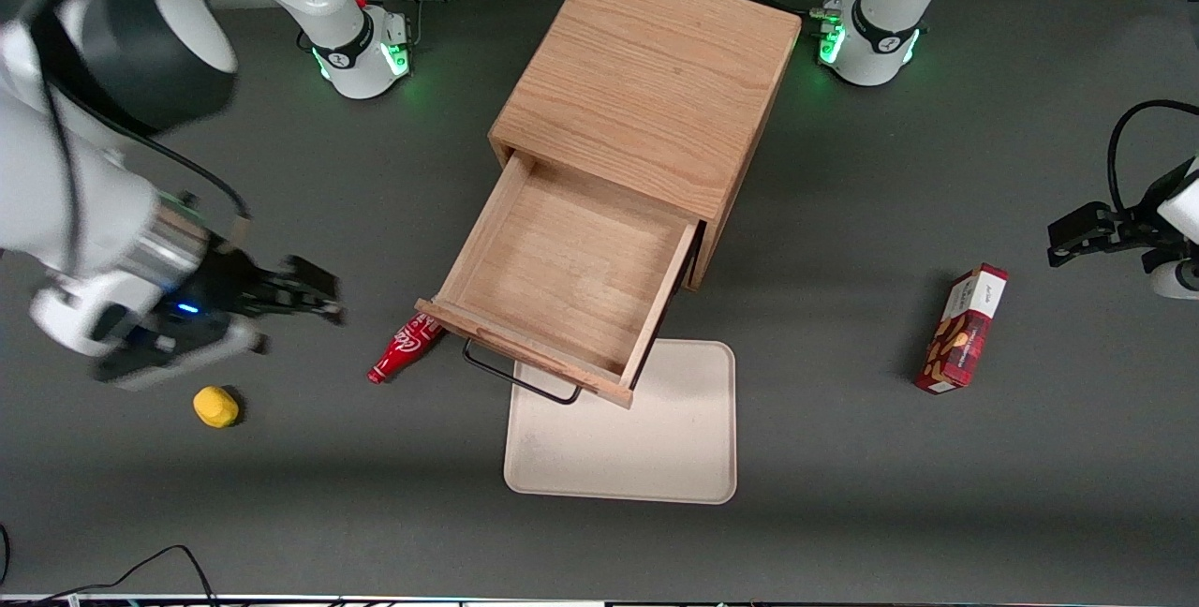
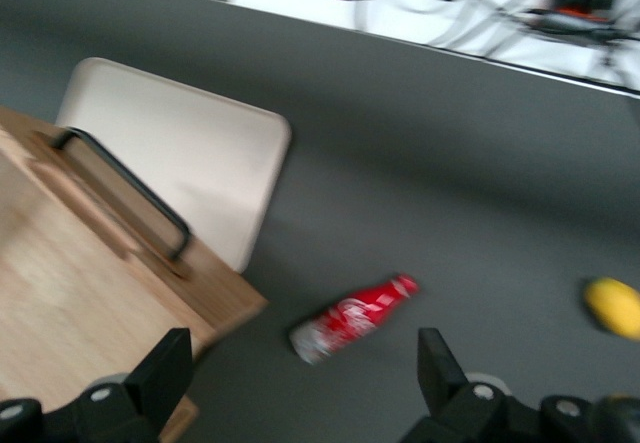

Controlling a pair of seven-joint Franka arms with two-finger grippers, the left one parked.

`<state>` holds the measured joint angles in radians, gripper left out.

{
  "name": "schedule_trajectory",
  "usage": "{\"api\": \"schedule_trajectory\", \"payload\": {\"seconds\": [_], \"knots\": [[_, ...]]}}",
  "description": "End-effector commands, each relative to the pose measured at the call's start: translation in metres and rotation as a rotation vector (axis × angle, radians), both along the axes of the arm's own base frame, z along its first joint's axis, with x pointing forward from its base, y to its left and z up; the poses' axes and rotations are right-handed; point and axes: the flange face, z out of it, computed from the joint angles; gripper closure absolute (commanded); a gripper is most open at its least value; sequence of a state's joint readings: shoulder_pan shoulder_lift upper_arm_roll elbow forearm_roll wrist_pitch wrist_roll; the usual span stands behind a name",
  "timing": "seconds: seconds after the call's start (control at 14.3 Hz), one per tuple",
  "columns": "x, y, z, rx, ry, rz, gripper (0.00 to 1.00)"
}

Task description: Open upper drawer

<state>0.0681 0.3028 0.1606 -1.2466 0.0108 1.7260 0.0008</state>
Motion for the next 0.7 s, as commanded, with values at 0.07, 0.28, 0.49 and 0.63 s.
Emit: {"api": "schedule_trajectory", "payload": {"seconds": [0.07, 0.28, 0.49, 0.63], "knots": [[-0.062, -0.056, 0.008, -0.099, -0.029, -0.185, 0.00], [-0.071, -0.092, 0.017, -0.087, -0.070, -0.265, 0.00], [-0.059, -0.116, 0.032, -0.067, -0.041, -0.311, 0.00], [-0.060, -0.129, 0.026, -0.041, 0.002, -0.328, 0.00]]}}
